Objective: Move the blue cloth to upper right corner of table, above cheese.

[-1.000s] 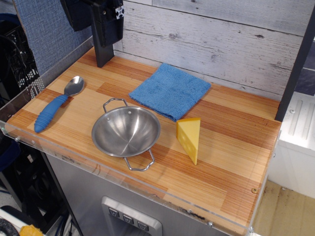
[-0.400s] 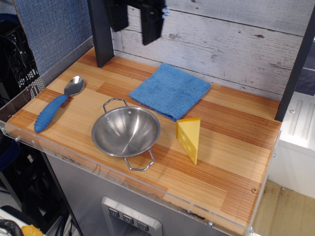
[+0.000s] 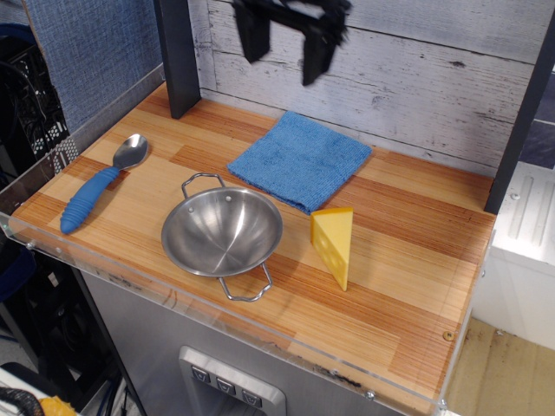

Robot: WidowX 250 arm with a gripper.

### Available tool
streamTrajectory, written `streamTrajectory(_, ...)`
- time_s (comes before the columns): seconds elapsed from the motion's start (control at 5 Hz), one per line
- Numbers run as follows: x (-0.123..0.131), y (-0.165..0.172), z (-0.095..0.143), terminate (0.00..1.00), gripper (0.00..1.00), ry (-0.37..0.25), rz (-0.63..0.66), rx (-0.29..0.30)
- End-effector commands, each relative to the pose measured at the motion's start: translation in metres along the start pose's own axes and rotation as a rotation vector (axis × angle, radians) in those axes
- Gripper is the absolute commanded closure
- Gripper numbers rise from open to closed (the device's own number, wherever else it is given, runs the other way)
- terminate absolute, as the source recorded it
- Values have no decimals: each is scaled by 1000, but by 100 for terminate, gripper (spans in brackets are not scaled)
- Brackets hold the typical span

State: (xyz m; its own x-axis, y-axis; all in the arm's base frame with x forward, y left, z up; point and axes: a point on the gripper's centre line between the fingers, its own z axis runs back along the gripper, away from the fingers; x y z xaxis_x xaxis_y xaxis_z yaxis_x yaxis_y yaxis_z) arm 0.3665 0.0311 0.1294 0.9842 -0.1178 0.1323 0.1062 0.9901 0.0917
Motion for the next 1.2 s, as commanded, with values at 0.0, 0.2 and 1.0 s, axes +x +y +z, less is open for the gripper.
streamTrajectory(0.0, 4, 7, -17, 0, 0, -81, 43, 41)
streamTrajectory(0.2, -4, 9, -38, 0, 0, -39, 39, -22)
streamTrajectory(1.0, -8, 23, -97, 0, 0, 17, 7, -124)
